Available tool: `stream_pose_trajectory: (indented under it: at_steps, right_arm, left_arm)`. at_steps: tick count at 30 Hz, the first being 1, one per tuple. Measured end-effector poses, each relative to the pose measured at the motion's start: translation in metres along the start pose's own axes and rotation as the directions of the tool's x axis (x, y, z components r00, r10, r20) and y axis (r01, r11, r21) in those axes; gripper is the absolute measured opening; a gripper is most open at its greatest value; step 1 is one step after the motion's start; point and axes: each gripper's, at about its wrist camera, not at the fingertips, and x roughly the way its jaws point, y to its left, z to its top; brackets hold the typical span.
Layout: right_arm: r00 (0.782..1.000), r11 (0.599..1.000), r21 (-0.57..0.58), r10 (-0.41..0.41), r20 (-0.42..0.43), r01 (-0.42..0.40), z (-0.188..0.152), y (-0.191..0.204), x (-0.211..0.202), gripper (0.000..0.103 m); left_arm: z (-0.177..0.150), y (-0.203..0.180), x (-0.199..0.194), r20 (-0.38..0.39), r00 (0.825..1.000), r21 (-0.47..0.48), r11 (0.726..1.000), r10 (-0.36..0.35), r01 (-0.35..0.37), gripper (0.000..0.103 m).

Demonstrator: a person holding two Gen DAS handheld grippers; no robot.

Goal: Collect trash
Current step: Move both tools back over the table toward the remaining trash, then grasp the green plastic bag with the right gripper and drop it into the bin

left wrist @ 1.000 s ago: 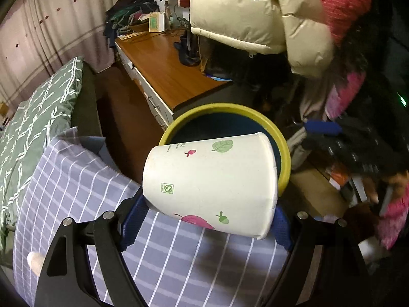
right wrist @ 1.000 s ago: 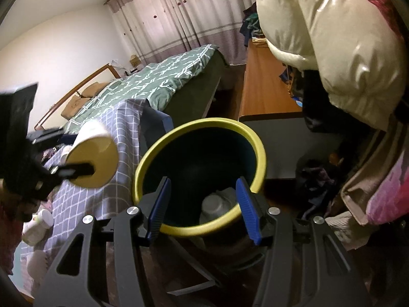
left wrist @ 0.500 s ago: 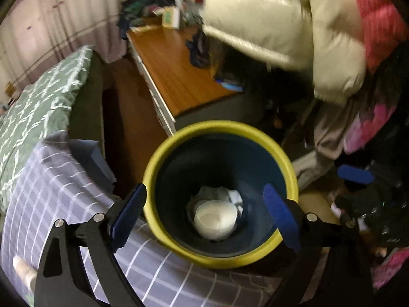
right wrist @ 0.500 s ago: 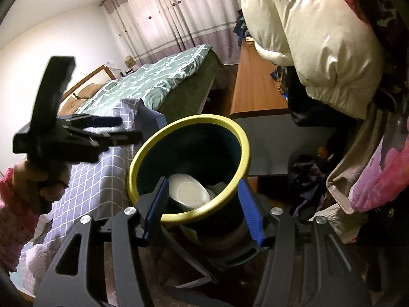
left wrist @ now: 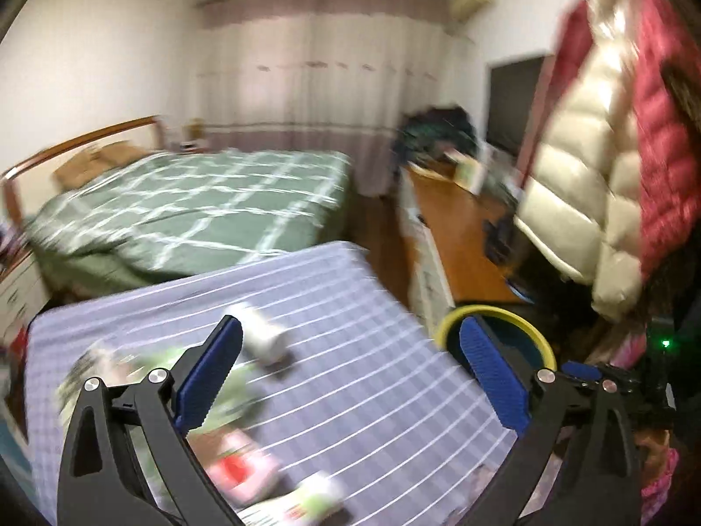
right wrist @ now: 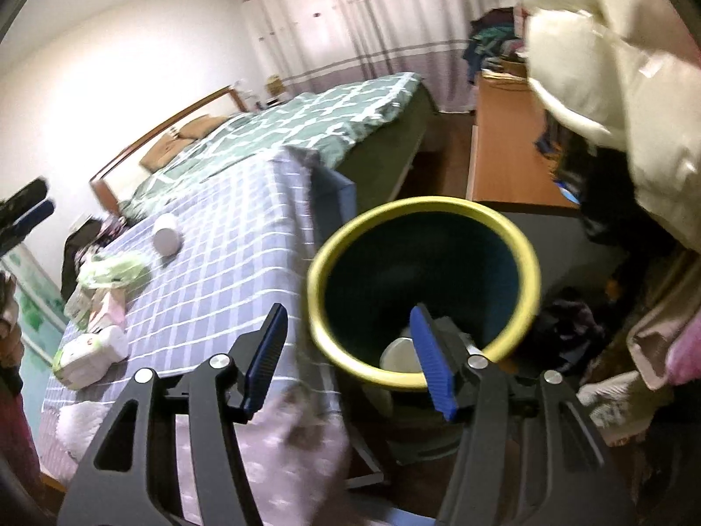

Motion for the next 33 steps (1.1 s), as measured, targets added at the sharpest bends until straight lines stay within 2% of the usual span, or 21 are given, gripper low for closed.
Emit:
stream_pose_trajectory:
  at_steps: [4,7,8,10,12,16,19,20,22,23,24,26,33]
  right_arm:
    - [1.0,0.998,-0.046,0.03,-0.006,-0.03,0.005,0.03,0.005,0.056]
    - [0.997,0.994,-0.085,0.065,-0.033,-0.068,0.008,0.056,0.016,0.056]
    - [0.996,0.991,-0.1,0.079,-0.045,-0.083,0.009,0.067,0.021,0.056]
    - [0.993,0.986,-0.134,0.095,-0.067,-0.103,0.009,0.084,0.03,0.056]
    - [0.99,0.977,-0.172,0.114,-0.085,-0.127,0.012,0.106,0.039,0.056]
    - [0.979,0.944,-0.267,0.167,-0.114,-0.192,0.018,0.16,0.055,0.056]
    - [0.966,0.906,-0.339,0.214,-0.147,-0.253,0.022,0.203,0.069,0.056]
    - [0.962,0.895,-0.357,0.225,-0.157,-0.268,0.022,0.215,0.072,0.056]
    - [0.95,0.861,-0.405,0.257,-0.176,-0.308,0.023,0.244,0.081,0.056]
    - [0.949,0.844,-0.436,0.256,-0.183,-0.312,0.023,0.259,0.087,0.056]
    - [0.951,0.833,-0.459,0.249,-0.185,-0.308,0.021,0.268,0.091,0.056]
    - [0.954,0.806,-0.51,0.23,-0.195,-0.299,0.02,0.289,0.103,0.056]
    - [0.959,0.744,-0.612,0.141,-0.244,-0.266,0.009,0.321,0.139,0.056]
  left_arm:
    - [-0.03,0.058,-0.04,0.047,0.994,-0.108,0.989,0.103,-0.098,0.098]
    - [-0.052,0.09,-0.068,0.101,0.976,-0.155,0.972,0.194,-0.177,0.098]
    - [-0.059,0.098,-0.075,0.122,0.966,-0.162,0.965,0.227,-0.206,0.098]
    - [-0.075,0.116,-0.087,0.161,0.931,-0.169,0.938,0.328,-0.301,0.098]
    - [-0.088,0.133,-0.094,0.185,0.901,-0.182,0.914,0.394,-0.362,0.098]
    - [-0.111,0.17,-0.096,0.172,0.864,-0.223,0.873,0.473,-0.434,0.098]
    - [-0.121,0.195,-0.096,0.129,0.865,-0.295,0.851,0.485,-0.434,0.098]
    - [-0.123,0.201,-0.098,0.13,0.86,-0.317,0.842,0.494,-0.436,0.098]
    - [-0.129,0.207,-0.1,0.131,0.839,-0.346,0.818,0.528,-0.46,0.098]
    - [-0.131,0.211,-0.098,0.125,0.835,-0.356,0.81,0.536,-0.466,0.098]
    - [-0.135,0.216,-0.098,0.111,0.84,-0.372,0.806,0.532,-0.461,0.098]
    - [-0.139,0.222,-0.1,0.11,0.852,-0.394,0.809,0.512,-0.436,0.098]
    - [-0.137,0.2,-0.096,0.125,0.841,-0.346,0.818,0.526,-0.46,0.098]
